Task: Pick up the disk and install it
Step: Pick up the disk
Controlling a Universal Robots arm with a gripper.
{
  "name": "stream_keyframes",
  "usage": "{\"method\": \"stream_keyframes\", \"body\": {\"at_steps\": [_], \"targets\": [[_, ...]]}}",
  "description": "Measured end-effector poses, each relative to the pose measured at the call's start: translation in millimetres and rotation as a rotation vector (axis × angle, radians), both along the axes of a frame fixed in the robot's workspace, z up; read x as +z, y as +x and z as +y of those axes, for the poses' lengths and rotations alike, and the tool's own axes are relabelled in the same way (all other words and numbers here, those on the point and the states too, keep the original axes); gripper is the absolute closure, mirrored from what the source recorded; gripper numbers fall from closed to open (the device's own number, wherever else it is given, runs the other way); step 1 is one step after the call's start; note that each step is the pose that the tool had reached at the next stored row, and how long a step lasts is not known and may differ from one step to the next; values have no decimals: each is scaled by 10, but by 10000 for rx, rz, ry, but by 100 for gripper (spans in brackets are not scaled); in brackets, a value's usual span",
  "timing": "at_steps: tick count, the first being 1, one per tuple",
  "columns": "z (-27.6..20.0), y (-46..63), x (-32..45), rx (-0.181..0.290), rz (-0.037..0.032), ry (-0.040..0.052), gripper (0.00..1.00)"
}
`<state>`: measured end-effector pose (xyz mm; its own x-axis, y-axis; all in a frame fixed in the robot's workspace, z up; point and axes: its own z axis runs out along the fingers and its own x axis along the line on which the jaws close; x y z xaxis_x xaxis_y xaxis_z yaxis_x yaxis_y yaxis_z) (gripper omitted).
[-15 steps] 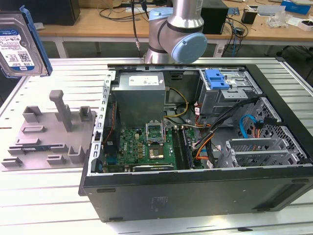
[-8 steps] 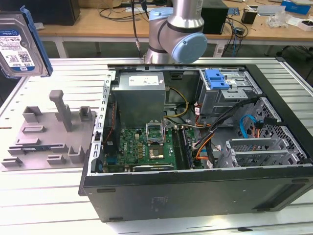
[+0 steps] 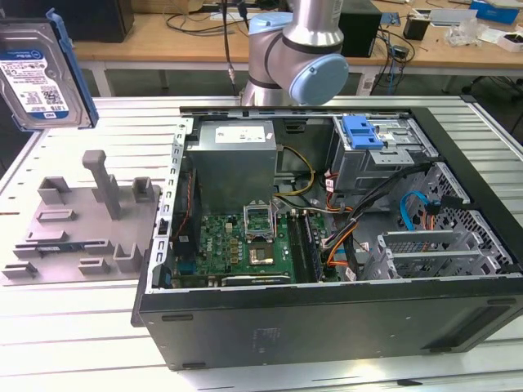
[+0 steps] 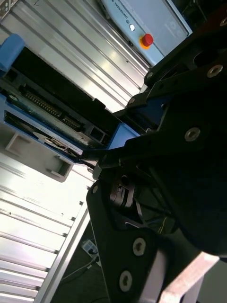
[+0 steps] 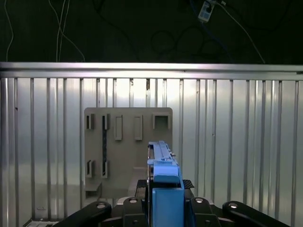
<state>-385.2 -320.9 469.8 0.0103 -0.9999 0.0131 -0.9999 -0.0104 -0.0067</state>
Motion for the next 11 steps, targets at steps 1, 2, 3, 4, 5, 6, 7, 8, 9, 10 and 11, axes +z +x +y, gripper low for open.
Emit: {"method": "stream_keyframes", "body": {"at_steps": [1, 2, 3, 4, 5, 6, 7, 8, 9, 10, 11], "targets": [[-18, 41, 31, 0, 1, 0, 63], [-25, 58, 41, -2, 1, 0, 63], [-35, 80, 56, -3, 2, 0, 63], [-42, 96, 68, -3, 3, 0, 63], [-51, 114, 80, -3, 5, 0, 63], [-62, 137, 91, -4, 5, 1, 63], [-72, 155, 96, -3, 5, 0, 63], [-82, 172, 100, -4, 6, 0, 63], [-93, 191, 105, -3, 8, 0, 63], [-106, 212, 108, -3, 8, 0, 63], [-119, 233, 112, -4, 9, 0, 63]]}}
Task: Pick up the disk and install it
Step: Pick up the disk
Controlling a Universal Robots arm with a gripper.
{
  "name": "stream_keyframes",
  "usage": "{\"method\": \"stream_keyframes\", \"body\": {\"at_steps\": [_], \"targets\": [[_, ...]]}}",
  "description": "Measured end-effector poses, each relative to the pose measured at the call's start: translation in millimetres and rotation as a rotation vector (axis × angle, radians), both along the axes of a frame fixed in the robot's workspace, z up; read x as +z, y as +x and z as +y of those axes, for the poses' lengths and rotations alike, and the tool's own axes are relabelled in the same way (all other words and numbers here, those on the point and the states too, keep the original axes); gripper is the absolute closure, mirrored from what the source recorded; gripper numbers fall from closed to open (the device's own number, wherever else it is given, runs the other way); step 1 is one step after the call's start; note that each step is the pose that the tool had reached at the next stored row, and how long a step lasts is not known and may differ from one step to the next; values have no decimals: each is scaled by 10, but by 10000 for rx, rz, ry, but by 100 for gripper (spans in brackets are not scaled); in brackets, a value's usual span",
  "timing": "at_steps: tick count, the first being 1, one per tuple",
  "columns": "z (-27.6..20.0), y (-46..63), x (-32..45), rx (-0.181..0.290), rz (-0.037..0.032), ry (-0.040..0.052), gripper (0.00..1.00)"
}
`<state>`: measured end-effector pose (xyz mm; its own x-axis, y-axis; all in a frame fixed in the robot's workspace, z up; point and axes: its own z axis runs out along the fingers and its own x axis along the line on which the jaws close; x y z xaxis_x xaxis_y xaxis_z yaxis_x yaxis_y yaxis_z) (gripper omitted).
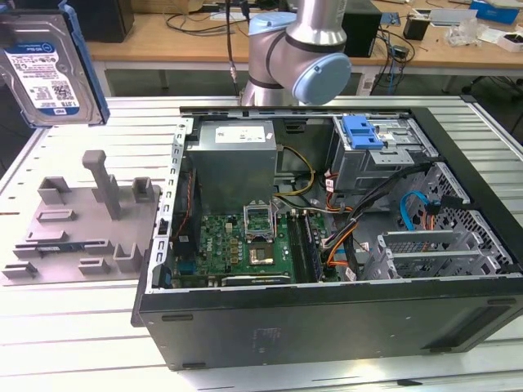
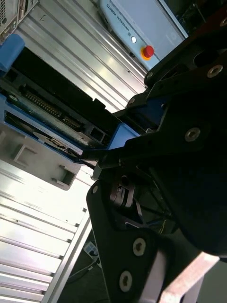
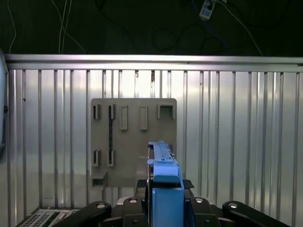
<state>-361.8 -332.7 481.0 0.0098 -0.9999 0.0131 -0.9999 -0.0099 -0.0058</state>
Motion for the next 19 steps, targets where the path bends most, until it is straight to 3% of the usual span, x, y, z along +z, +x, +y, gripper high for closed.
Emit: {"method": "stream_keyframes", "body": {"at_steps": [3, 19], "targets": [[-60, 113, 7, 2, 2, 0, 63], [-290, 547, 7, 1, 28, 0, 63]]}}
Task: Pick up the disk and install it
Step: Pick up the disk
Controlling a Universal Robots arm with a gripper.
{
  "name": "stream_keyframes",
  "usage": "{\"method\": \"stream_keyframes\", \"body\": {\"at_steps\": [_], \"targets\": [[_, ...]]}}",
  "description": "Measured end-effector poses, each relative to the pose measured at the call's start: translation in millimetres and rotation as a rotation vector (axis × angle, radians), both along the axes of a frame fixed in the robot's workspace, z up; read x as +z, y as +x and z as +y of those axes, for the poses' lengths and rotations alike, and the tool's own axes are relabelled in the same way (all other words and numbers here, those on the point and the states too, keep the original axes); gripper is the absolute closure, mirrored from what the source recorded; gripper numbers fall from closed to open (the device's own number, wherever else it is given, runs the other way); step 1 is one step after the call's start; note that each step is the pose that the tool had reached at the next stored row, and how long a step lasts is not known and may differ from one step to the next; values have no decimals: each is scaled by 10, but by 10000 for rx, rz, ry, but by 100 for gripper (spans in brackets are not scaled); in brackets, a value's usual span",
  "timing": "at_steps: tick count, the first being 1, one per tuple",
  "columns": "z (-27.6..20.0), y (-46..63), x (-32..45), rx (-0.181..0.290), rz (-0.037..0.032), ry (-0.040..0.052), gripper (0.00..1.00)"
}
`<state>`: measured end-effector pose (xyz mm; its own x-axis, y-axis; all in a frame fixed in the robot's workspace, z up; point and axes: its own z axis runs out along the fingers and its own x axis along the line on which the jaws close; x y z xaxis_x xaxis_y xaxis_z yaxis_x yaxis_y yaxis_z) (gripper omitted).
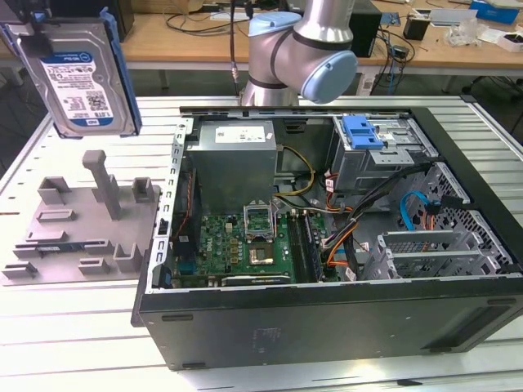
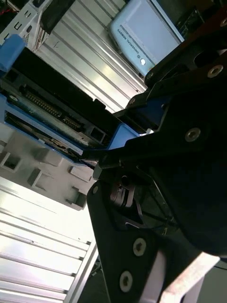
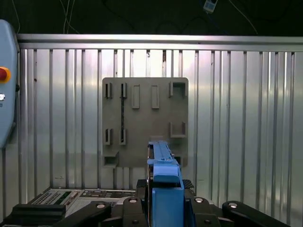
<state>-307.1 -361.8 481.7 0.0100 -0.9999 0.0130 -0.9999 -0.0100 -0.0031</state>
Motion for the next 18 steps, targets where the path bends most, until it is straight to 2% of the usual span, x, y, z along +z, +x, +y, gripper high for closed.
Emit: {"method": "stream_keyframes", "body": {"at_steps": [12, 18], "targets": [[-213, 464, 0, 2, 40, 0, 63], [-293, 664, 1, -1, 62, 0, 63]]}}
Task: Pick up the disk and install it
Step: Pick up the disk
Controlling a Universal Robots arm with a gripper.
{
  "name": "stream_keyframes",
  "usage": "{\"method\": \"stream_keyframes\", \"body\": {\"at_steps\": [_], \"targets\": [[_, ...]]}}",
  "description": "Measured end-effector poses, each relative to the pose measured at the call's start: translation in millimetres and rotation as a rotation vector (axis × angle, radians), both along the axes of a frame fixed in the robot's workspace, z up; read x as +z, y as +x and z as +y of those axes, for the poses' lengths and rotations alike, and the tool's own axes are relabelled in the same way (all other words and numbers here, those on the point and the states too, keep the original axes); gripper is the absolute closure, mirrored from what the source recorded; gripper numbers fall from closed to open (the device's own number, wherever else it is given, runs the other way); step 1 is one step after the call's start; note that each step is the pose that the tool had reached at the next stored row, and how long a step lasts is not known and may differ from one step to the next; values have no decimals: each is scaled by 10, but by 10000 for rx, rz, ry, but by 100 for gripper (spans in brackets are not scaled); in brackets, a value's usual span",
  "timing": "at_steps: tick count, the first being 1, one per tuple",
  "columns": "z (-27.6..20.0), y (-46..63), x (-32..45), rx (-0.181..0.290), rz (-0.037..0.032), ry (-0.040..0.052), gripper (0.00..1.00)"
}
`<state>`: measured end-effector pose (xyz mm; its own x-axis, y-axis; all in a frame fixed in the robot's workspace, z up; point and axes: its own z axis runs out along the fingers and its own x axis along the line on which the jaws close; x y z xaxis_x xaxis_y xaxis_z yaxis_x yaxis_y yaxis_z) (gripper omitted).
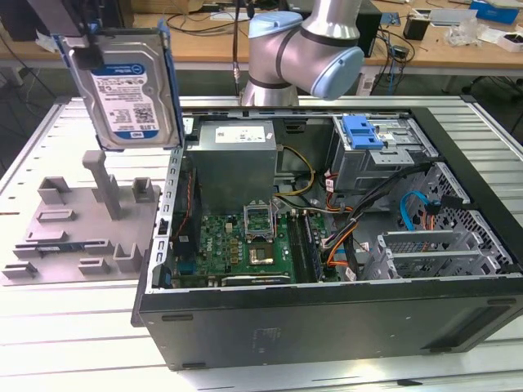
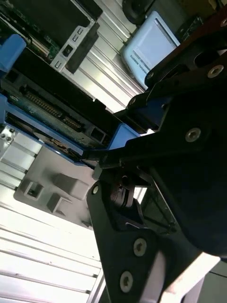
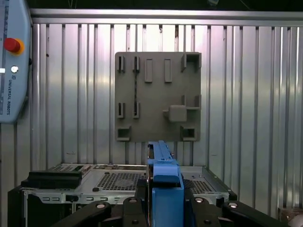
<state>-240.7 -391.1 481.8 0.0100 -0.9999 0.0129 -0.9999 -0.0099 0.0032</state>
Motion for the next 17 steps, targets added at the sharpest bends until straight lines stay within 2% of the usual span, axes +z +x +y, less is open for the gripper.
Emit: {"method": "stream_keyframes", "body": {"at_steps": [15, 17], "targets": [[-200, 607, 7, 0, 106, 0, 63], [-234, 718, 8, 0, 127, 0, 63]]}}
